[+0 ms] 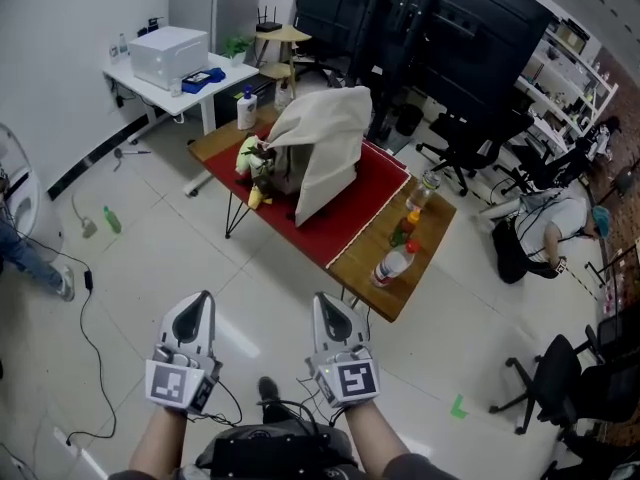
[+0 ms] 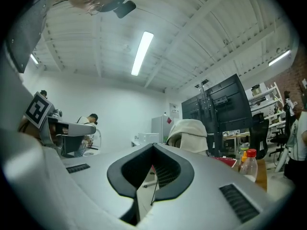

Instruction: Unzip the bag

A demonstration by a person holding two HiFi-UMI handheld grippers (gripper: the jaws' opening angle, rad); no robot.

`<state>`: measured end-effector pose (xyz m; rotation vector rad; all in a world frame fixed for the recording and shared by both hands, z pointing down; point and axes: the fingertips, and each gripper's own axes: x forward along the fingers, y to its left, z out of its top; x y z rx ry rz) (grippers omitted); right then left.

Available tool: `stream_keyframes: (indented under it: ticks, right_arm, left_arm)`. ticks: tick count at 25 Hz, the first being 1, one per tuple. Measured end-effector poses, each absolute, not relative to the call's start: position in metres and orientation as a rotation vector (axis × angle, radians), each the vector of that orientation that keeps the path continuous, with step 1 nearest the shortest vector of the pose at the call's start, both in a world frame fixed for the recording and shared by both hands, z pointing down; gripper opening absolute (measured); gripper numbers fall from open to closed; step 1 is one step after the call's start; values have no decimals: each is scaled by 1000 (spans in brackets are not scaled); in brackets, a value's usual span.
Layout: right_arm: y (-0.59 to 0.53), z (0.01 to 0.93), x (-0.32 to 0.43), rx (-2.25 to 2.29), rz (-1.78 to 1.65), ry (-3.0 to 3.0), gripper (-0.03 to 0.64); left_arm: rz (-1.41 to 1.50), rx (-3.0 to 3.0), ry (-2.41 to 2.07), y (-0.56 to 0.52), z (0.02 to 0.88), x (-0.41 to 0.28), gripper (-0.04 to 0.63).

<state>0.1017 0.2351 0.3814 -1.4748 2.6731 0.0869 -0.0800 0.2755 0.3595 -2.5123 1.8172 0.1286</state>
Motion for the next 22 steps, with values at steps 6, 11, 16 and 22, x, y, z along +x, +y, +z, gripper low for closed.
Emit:
stream_keyframes:
  ticks: [6,11,16,22]
  right_arm:
    - [170,387,115,-1452,63,2695,16]
    - [126,385,123,-1433,60,2677,17]
    - [106,383,117,-1372,65,2709,16]
    - [99,381,108,-1344,70,2733,17]
  left_arm:
    - [114,-2528,1814,206,360,-65,32]
    - [128,-2542,1838,163,364,-61,32]
    - [137,-2523,1828,136,357,-61,32]
    - [141,-2523,1817,119,352,-63,32]
